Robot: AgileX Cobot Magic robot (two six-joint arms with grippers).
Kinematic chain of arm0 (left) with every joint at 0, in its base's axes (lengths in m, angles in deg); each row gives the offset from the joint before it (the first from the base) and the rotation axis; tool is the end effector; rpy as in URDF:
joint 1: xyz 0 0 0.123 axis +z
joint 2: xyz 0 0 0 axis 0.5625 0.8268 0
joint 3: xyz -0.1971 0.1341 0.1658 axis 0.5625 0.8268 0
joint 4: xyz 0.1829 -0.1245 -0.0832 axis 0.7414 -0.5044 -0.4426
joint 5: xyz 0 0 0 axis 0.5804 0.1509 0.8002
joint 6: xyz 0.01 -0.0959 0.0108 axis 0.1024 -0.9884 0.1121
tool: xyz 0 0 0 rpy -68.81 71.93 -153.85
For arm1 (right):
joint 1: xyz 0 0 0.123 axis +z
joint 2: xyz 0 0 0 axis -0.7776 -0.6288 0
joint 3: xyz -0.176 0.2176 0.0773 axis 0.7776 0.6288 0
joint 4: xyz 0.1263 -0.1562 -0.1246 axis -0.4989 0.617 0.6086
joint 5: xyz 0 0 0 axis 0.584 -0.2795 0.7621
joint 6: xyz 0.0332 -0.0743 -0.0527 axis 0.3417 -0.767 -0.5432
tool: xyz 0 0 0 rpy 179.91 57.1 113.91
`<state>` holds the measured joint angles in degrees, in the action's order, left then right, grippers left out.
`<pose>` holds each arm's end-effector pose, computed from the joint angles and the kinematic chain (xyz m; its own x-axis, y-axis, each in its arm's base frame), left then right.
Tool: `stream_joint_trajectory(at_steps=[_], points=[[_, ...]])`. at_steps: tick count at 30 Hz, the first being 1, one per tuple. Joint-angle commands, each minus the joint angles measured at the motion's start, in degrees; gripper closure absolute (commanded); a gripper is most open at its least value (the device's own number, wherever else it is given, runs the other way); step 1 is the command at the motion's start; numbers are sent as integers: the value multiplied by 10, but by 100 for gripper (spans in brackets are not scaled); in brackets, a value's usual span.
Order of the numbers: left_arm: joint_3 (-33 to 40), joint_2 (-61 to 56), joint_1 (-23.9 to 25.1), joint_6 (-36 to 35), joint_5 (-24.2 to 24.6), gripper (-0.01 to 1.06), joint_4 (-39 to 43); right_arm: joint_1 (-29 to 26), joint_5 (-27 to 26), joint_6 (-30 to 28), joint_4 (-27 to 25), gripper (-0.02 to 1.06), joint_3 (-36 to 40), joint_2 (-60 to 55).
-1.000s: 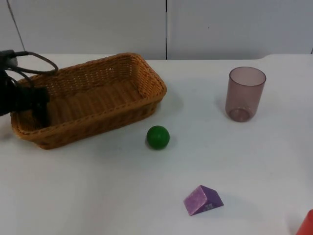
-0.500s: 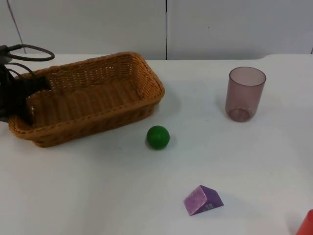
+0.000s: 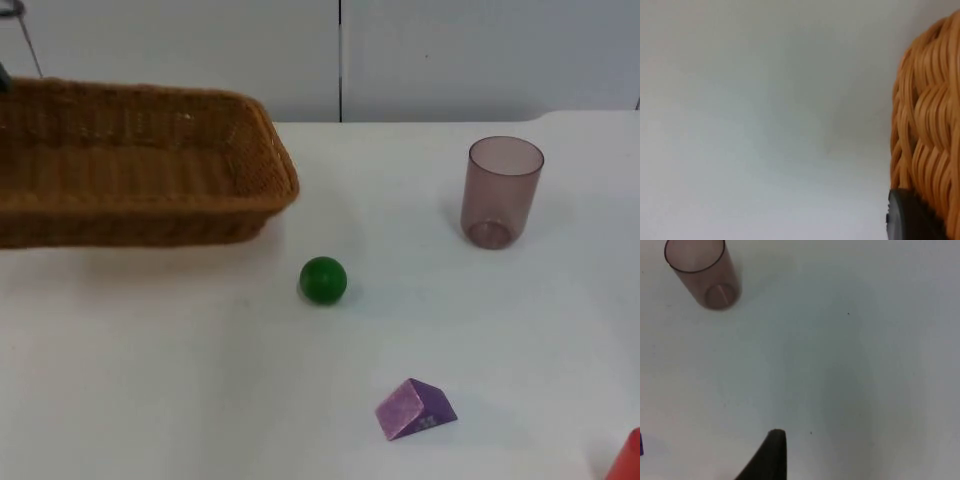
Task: Pick up the basket with the left hand and place the triangular block into the basket with the right hand.
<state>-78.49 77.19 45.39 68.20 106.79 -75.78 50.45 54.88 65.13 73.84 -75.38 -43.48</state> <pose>0.3565 0.0541 0.2226 -0.8934 -0.3646 -0.2625 -0.3163 0.9254 -0.2088 0.1520 -0.0016 0.3006 -0.7365 0.0076 -0.6764 0.0103 0.9999 0.0000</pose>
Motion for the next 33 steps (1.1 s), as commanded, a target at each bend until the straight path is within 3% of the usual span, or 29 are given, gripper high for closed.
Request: stream_joint_trajectory(at_steps=[1,3,6,8,10,12,15,18,21,28,33], points=[[-1,-53,19,47,47,105,-43,-2,0,-9,0,-1,-2,2],[1,-89,37,80,98,105,-59,-2,4,-9,0,-1,-2,2],[21,-128,43,102,122,105,-66,-2,7,-9,-3,-1,-2,2],[56,-162,43,103,120,105,-71,-2,10,-9,-4,-1,-2,2],[116,-199,43,136,97,105,-126,-2,19,-13,-14,-1,-2,2],[183,-230,43,195,75,105,-205,-1,26,-39,-35,-1,-2,2],[229,-244,43,247,64,105,-254,5,38,-85,-67,-1,-2,2],[270,-245,43,270,66,105,-234,31,45,-123,-79,-1,-2,2],[312,-245,43,263,33,105,-197,73,48,-150,-74,-1,-2,2],[318,-245,43,258,23,105,-173,146,48,-186,-66,-1,-2,2],[318,-245,43,256,22,105,-169,222,47,-262,-66,0,-2,-25]])
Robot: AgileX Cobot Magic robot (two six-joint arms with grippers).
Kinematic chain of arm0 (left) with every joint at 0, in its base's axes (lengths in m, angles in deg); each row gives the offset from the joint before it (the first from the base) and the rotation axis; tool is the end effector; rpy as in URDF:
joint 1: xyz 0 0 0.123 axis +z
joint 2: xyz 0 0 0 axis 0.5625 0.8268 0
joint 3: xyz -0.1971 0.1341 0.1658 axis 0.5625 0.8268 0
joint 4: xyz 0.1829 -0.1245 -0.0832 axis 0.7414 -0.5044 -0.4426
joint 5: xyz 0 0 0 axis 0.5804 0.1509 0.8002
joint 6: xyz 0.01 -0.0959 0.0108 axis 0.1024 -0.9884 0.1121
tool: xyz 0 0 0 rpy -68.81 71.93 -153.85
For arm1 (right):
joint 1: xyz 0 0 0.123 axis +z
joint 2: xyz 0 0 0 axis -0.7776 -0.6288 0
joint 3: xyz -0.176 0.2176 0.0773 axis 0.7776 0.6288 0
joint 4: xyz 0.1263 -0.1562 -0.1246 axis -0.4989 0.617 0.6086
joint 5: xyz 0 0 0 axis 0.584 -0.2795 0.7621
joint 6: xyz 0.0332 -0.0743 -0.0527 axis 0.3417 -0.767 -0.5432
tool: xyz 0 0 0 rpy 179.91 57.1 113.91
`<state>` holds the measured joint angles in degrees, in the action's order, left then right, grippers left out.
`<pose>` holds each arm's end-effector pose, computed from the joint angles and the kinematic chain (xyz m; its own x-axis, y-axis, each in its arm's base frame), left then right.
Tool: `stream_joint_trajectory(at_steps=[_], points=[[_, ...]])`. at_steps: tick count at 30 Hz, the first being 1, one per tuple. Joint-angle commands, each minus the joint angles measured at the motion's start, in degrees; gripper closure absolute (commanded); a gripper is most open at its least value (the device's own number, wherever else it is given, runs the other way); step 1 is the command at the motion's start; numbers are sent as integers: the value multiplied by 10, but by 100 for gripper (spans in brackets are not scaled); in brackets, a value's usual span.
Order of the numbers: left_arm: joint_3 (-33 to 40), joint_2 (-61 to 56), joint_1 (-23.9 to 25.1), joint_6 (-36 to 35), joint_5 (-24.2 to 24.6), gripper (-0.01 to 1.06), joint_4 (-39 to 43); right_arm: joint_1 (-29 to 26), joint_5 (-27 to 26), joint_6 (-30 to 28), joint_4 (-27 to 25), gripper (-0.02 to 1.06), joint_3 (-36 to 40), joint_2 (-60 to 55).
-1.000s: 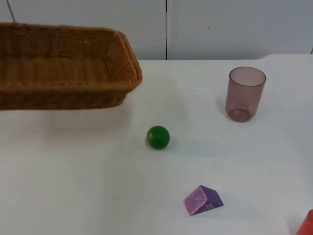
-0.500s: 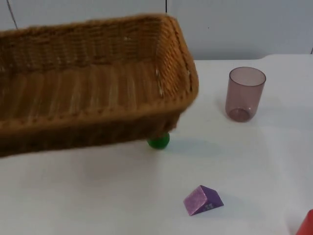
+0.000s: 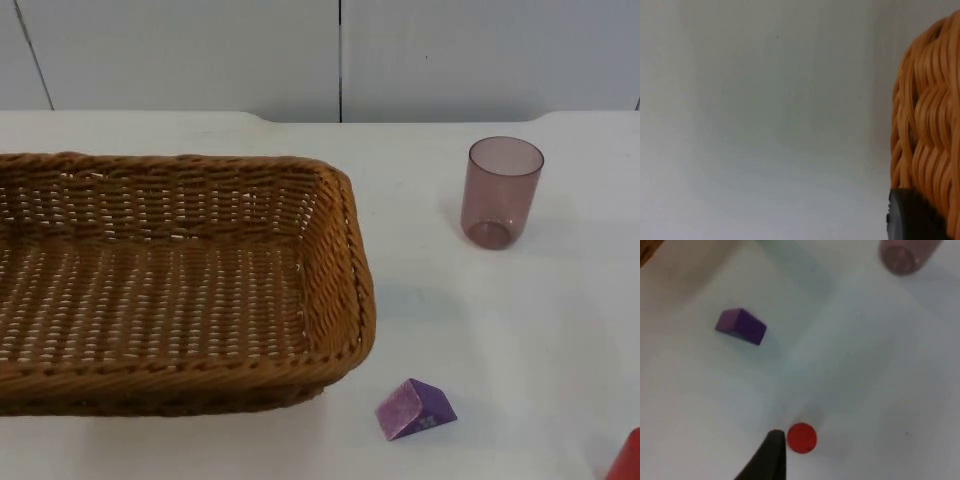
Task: Pick up the basket with the left hand and place the triangular block into the basket with the right hand.
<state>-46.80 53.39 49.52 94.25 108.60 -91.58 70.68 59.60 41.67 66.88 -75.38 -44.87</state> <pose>0.2193 0.0230 0.2164 -0.9598 -0.1847 -0.2111 -0.1040 0.9333 -0.3437 0.1385 0.0584 0.2923 -0.5928 -0.5500 -0.5883 -0.6058 0.7858 -0.1242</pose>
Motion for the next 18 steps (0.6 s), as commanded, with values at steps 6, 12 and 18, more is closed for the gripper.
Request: stream_joint_trajectory(at_steps=[6,12,18], points=[[1,-7,2,-4,3,105,-12,88,-23,-107,-20,0,-3,-125],[1,-7,2,-4,3,105,-12,104,-52,-279,-173,0,-10,-275],[1,-7,2,-4,4,105,-12,104,-103,-460,-298,0,-37,-378]])
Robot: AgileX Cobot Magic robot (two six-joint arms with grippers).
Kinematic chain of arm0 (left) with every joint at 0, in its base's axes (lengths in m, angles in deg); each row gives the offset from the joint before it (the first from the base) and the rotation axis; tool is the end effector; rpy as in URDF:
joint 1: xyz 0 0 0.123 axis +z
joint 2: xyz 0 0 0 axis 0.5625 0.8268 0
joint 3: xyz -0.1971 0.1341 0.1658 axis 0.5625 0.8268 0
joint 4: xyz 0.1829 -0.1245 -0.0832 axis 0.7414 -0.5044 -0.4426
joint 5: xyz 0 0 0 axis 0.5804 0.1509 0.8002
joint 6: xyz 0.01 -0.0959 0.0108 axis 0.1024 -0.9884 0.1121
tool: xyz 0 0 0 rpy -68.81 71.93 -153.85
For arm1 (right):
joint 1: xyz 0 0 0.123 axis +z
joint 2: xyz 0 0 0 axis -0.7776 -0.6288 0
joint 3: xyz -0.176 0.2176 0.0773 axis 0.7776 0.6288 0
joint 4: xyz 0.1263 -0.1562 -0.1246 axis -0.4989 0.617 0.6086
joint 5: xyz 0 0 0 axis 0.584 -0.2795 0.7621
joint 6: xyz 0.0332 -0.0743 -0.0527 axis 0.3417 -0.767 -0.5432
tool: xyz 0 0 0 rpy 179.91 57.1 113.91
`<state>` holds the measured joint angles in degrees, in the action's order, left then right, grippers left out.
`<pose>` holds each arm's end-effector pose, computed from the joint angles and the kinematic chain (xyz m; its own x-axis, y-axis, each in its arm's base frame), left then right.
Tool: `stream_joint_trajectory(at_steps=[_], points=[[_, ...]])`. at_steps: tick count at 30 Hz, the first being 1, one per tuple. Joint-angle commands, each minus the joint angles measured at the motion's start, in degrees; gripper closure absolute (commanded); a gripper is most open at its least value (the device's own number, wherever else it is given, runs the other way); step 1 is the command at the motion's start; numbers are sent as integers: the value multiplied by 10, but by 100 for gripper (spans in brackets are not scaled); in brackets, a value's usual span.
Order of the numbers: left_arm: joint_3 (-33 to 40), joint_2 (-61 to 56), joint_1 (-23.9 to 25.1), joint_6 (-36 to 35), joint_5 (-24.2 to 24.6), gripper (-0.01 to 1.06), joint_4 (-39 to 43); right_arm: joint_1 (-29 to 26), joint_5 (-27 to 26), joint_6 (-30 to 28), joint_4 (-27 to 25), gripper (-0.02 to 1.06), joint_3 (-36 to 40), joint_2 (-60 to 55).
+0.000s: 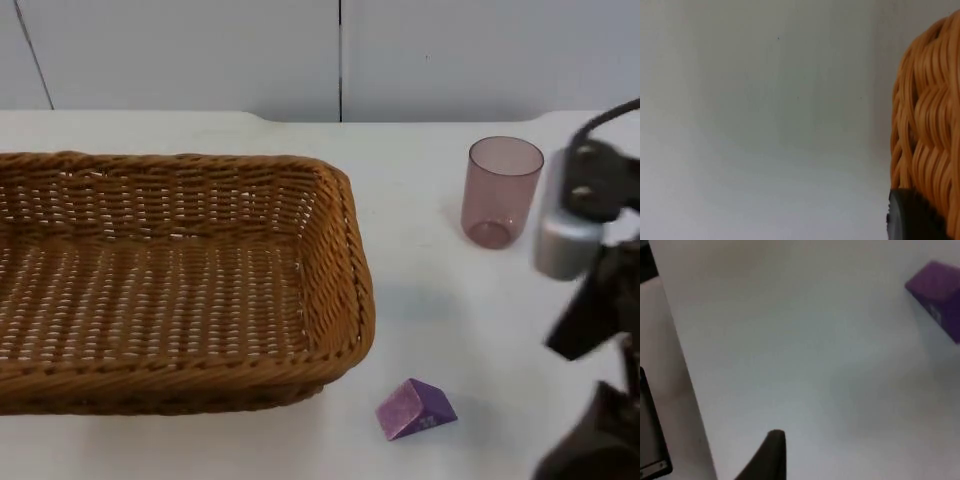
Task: Pick up the basket with the left hand and place the triangular block into the basket with the right hand.
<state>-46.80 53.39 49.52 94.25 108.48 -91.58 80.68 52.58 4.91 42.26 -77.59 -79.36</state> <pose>0.2194 0.0232 0.2164 -0.9593 -0.1853 -0.2129 -0.1042 0.9336 -0.3429 0.1976 0.1496 0.1935 -0.3758 -0.8338 -0.4043 -0.9250 0.3637 0.1097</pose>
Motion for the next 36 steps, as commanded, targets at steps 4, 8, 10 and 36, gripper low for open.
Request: stream_joint_trajectory(at_steps=[4,8,10,36], points=[[1,-7,2,-4,10,105,-11,4,-81,-160,-49,0,-27,-67],[1,-7,2,-4,10,105,-11,4,-126,-246,-52,0,-28,-95],[1,-7,2,-4,10,105,-11,4,-137,-281,-53,0,-28,-117],[1,-7,2,-6,9,105,-10,25,-155,-358,-91,0,-126,-286]])
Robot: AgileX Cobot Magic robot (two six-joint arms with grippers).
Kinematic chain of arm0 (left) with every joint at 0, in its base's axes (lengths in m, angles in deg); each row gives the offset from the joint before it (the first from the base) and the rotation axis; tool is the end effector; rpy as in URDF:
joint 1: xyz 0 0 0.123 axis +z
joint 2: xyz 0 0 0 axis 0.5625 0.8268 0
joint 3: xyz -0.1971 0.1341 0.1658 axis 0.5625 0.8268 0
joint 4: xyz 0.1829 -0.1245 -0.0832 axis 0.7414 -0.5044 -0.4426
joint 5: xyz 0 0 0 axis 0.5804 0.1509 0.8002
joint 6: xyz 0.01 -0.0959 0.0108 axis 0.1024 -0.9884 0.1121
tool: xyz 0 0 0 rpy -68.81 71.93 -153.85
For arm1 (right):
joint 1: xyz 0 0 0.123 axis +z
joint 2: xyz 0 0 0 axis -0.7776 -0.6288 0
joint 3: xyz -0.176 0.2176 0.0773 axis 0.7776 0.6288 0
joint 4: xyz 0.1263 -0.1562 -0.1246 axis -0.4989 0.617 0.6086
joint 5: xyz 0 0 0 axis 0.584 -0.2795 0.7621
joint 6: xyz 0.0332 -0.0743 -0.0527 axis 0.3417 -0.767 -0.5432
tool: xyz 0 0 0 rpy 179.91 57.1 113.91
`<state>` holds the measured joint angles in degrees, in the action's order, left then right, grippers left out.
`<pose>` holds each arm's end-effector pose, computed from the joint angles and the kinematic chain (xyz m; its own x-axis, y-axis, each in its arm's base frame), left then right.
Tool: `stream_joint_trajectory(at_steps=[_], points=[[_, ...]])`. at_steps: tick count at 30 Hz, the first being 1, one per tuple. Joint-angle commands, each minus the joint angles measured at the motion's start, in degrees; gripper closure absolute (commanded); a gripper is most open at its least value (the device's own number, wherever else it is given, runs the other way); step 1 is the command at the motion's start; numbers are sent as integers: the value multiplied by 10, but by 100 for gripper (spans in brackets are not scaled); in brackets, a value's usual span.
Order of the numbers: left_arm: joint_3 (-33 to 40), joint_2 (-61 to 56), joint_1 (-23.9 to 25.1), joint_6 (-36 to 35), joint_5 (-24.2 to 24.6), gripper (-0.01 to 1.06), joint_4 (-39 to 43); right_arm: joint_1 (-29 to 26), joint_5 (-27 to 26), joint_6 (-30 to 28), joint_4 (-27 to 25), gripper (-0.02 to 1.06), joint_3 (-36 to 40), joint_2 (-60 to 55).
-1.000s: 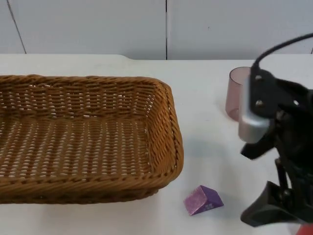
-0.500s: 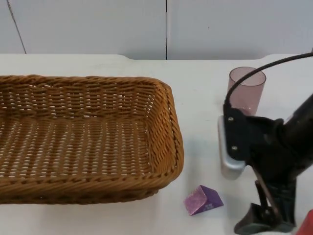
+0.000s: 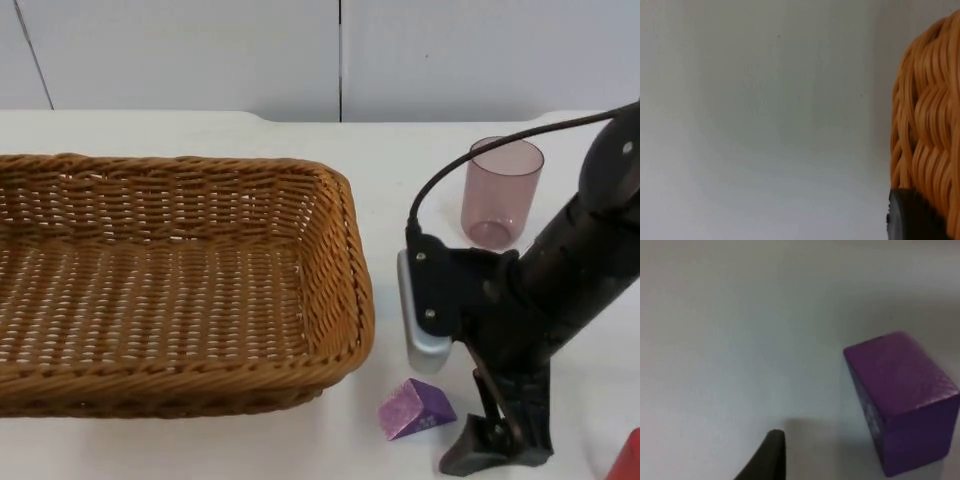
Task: Pick up the basket with the left hand and place the triangular block into the basket with the right hand.
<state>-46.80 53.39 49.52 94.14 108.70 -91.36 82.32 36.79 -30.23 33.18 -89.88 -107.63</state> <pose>0.2190 0.0232 0.2163 -0.9606 -0.1834 -0.2087 -0.1040 0.9340 -0.3418 0.2756 0.1972 0.0966 0.0295 -0.9310 -0.3637 -0.9950 0.0073 -0.0992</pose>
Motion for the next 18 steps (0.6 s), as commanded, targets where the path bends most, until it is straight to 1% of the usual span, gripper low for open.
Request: stream_joint_trajectory(at_steps=[1,3,5,6,7,8,9,11,12,14,15,17,18], points=[[1,-7,2,-5,7,105,-13,8,0,-11,0,1,-3,-3],[1,-7,2,-5,7,105,-13,14,-4,-15,-3,3,-3,-3],[1,-7,2,-5,7,105,-15,14,-7,-15,-2,11,-3,-3],[1,-7,2,-5,7,105,-15,14,-7,-15,-8,19,-3,-3],[1,-7,2,-5,7,105,-15,14,-7,-15,-8,19,-3,-3],[1,-7,2,-5,7,105,-15,14,-9,-15,-11,29,-3,-3],[1,-7,2,-5,7,105,-15,14,-10,-15,-15,45,-3,-3],[1,-7,2,-5,8,105,-15,14,-7,-15,-15,75,-3,-2],[1,-7,2,-5,8,105,-15,14,-7,-15,-15,75,-3,-2],[1,-7,2,-5,9,105,-15,14,3,-2,-15,102,-3,1],[1,-7,2,-5,9,105,-15,14,10,3,-15,104,-3,6],[1,-7,2,-5,8,105,-15,14,29,23,-6,104,-3,22],[1,-7,2,-5,8,105,-15,14,29,23,-6,104,-3,22]])
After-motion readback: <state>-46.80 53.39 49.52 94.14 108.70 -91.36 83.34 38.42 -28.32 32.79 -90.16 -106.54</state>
